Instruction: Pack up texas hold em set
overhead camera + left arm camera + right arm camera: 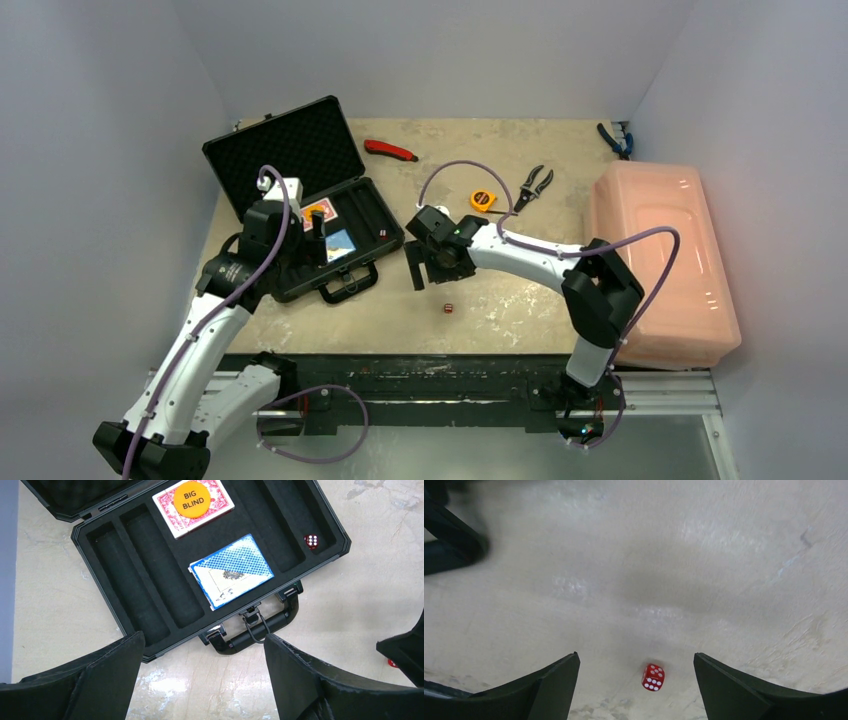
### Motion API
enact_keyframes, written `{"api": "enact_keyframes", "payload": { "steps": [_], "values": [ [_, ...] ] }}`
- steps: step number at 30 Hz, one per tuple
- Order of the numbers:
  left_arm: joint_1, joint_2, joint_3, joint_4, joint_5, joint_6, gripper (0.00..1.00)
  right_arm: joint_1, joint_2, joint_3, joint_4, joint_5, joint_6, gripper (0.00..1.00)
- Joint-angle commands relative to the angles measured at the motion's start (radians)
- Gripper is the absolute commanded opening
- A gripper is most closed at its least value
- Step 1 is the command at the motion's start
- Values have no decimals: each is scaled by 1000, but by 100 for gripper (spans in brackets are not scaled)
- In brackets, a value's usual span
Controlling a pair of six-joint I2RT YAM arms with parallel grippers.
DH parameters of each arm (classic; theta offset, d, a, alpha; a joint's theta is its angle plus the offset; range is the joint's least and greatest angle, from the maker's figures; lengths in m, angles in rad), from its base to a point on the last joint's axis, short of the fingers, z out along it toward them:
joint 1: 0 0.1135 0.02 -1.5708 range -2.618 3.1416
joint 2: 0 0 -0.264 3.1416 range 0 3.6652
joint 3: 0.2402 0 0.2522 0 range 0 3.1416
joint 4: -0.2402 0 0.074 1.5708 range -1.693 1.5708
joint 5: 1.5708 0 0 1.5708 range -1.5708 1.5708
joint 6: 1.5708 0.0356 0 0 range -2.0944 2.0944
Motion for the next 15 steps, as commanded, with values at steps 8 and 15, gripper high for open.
{"api": "enact_keyframes", "payload": {
  "steps": [8,15],
  "values": [
    [7,1,22,5,6,21,89,8,-84,-164,49,-95,95,70],
    [7,2,22,5,10,20,89,11,-53,-186,57,-111,100,46]
  ]
}}
